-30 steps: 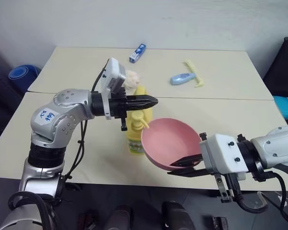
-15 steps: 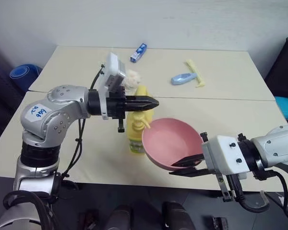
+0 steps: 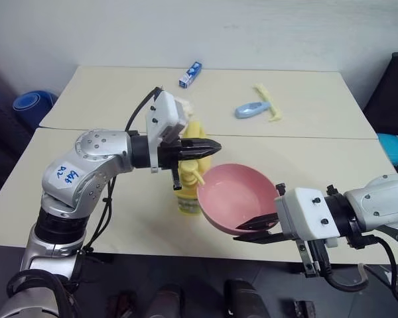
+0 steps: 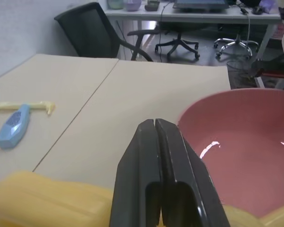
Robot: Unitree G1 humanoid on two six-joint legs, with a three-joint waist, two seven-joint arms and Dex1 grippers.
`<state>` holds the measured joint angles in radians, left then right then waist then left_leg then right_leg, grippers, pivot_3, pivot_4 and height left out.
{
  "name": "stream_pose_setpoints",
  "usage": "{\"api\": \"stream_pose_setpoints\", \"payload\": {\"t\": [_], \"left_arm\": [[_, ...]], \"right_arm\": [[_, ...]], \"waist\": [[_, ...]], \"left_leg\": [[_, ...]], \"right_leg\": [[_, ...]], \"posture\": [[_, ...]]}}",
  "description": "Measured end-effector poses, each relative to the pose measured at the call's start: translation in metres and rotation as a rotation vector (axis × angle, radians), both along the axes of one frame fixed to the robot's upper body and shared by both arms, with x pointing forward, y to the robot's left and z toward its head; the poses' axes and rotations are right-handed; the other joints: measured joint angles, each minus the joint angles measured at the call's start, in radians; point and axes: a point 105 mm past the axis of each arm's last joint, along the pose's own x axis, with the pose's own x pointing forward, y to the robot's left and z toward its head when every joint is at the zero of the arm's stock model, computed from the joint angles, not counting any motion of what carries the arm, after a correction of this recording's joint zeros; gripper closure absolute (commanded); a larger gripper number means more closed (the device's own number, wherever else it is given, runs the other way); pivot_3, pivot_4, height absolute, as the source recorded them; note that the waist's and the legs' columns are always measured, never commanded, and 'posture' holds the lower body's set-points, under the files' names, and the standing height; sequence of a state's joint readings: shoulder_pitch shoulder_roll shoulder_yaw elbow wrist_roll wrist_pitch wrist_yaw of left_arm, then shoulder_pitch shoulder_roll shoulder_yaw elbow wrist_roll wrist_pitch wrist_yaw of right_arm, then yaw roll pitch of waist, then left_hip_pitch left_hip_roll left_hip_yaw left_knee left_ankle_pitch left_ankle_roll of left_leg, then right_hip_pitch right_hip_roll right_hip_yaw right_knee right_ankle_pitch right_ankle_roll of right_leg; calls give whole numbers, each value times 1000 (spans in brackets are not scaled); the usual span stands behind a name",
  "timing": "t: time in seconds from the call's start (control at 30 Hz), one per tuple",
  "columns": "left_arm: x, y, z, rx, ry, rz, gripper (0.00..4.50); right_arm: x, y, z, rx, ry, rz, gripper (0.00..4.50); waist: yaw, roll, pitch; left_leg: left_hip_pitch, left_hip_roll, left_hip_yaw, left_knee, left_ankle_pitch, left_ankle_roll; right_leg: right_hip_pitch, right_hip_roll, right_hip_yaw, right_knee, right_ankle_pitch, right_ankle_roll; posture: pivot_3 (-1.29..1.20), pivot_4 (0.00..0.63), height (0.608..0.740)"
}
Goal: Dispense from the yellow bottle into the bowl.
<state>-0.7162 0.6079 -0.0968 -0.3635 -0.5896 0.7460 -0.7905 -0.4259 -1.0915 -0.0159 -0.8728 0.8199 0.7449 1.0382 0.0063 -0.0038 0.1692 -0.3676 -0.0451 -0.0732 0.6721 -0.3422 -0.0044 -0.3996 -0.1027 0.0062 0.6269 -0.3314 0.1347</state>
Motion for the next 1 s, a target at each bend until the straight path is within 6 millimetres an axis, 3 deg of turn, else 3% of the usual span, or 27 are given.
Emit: {"api": "stream_pose_setpoints", "payload": {"t": [0.4, 0.6, 0.7, 0.83, 0.93, 1.0], "left_arm": [[-1, 1, -2, -20, -35, 3, 4453], [7, 8, 8, -155, 64, -19, 4453], [14, 16, 24, -242, 87, -24, 4453], [8, 38, 49, -297, 33, -65, 4453], [7, 59, 48, -308, 8, -63, 4453], [8, 73, 37, -316, 6, -38, 4453]], "right_arm": [[10, -5, -2, 0, -1, -58, 4500], [16, -19, -7, 12, 23, -141, 4500], [22, -35, -9, 18, 17, -208, 4500], [29, -72, -25, -8, 39, -342, 4500], [35, -106, -47, -15, 46, -457, 4500], [39, -128, -65, -9, 29, -526, 4500]], "waist": [[3, 1, -1], [12, -1, 1], [18, -2, 1], [19, -2, 2], [19, -2, 2], [18, -2, 2]], "left_leg": [[6, 0, 0, -2, 0, 0], [7, 0, 1, -3, 0, 0], [1, 0, 0, -3, 0, 0], [-3, -1, 0, -2, 0, 1], [-2, -1, 1, -2, 0, 1], [-1, -1, 1, -1, 0, 1]], "right_leg": [[6, 0, 0, -1, 0, 0], [6, 1, 0, -2, 0, 0], [3, 2, -1, 0, 0, 0], [-1, 1, -2, 1, 0, 0], [0, 1, -2, 1, 0, 0], [1, 1, -1, 1, 0, 0]], "posture": [[0, 150, 740], [0, 150, 740], [0, 150, 740], [0, 150, 740], [0, 150, 740], [0, 150, 740]]}}
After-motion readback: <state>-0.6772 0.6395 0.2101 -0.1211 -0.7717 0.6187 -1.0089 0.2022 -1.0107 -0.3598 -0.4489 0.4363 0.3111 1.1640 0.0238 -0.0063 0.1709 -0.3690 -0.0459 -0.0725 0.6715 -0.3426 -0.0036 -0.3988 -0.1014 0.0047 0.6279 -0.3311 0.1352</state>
